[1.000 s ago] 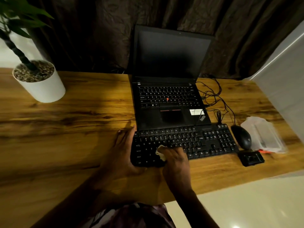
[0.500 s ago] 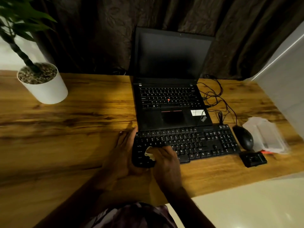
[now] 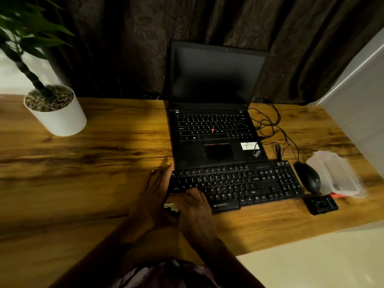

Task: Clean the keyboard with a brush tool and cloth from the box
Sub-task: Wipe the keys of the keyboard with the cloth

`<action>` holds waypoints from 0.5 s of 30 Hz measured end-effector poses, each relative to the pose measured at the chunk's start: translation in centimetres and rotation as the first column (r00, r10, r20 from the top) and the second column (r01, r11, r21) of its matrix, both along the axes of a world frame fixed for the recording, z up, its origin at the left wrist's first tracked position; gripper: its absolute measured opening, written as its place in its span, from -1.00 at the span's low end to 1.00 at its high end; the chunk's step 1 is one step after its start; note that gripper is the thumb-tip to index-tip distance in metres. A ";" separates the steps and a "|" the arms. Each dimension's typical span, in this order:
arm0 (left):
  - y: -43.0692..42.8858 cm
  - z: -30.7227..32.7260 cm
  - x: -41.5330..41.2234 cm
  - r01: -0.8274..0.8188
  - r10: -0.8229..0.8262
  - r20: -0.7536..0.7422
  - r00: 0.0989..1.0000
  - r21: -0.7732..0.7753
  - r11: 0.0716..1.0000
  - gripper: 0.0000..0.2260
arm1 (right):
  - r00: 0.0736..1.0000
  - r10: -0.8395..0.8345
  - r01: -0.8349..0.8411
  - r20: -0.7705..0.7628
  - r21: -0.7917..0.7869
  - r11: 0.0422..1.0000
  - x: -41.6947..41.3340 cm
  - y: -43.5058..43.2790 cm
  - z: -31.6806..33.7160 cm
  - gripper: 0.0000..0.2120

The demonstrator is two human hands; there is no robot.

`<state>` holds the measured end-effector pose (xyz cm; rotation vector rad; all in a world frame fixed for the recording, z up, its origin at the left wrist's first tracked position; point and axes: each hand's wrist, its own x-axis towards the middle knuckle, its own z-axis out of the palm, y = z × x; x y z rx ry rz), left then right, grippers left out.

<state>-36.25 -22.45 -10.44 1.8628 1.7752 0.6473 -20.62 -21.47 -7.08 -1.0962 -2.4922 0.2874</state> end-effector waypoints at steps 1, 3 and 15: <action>-0.1 -0.1 -0.1 0.007 -0.007 -0.006 1.000 0.002 1.000 0.19 | 1.000 0.014 -0.014 0.003 -0.005 1.000 0.1 0.1 0.0 -0.77; 0.0 -0.3 -0.1 0.011 -0.011 -0.008 1.000 0.008 1.000 0.20 | 0.999 0.044 -0.044 0.000 -0.017 0.999 0.4 0.2 0.3 -0.78; 0.1 -0.5 0.2 -0.060 0.063 0.037 0.997 -0.066 0.996 0.32 | 0.997 -0.076 0.073 0.022 0.086 0.994 2.6 -0.7 1.0 -0.75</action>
